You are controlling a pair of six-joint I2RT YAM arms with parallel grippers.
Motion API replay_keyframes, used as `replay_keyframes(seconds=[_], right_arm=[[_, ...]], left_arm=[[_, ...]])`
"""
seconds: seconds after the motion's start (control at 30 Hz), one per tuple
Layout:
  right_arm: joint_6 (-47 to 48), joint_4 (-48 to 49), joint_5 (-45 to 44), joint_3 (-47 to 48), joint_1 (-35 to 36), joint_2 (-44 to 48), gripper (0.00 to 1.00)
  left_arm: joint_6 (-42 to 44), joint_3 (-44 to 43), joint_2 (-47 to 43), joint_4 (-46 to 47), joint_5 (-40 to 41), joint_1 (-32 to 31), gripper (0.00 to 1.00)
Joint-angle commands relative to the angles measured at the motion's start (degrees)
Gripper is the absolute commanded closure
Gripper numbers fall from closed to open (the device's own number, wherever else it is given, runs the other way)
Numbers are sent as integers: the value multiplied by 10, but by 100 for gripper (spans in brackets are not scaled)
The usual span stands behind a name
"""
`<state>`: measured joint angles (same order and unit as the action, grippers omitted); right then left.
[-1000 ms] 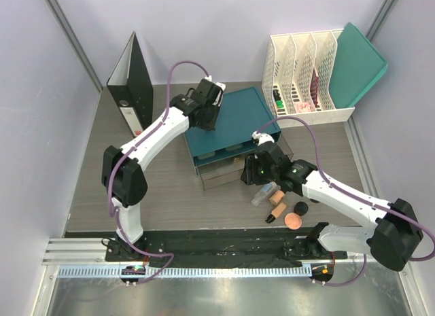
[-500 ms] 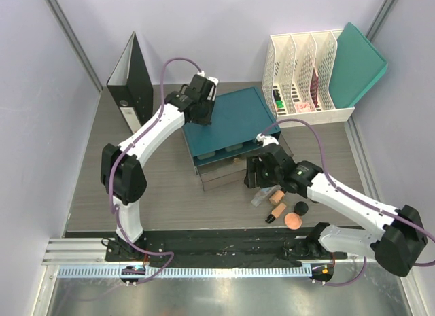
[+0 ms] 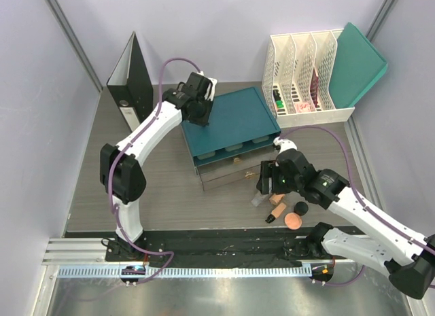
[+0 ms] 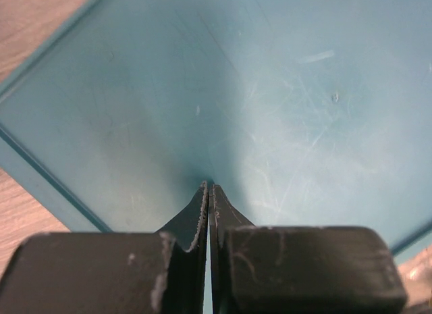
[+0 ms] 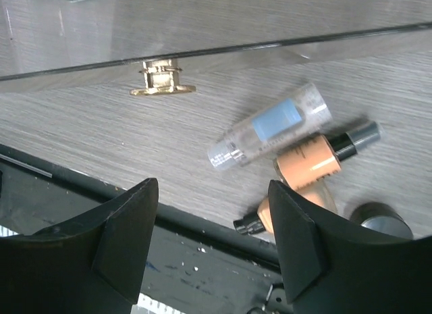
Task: Organize the makeup
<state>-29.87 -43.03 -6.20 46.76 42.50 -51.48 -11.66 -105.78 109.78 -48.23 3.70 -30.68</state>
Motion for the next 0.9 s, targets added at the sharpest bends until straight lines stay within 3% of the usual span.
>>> replay_keyframes(seconds=[0.0, 0.13, 0.27, 0.3, 0.4, 0.87], right_arm=[[-3, -27, -34, 64, -2, 22, 30], [9, -26, -81, 114, -2, -1, 35], [14, -3, -114, 155, -1, -51, 69], [15, 13, -120, 163, -1, -62, 83], [26, 36, -115, 177, -2, -126, 99], [73, 158, -77, 262, -8, -325, 99]], left_arm=[[21, -8, -7, -107, -71, 4, 100], [20, 0, -39, -99, -98, 4, 100], [19, 19, -72, -86, -104, 4, 100], [20, 22, -83, -83, -106, 4, 100], [18, 33, -107, -75, -138, 2, 100], [-9, 97, -209, -22, -211, -51, 94]])
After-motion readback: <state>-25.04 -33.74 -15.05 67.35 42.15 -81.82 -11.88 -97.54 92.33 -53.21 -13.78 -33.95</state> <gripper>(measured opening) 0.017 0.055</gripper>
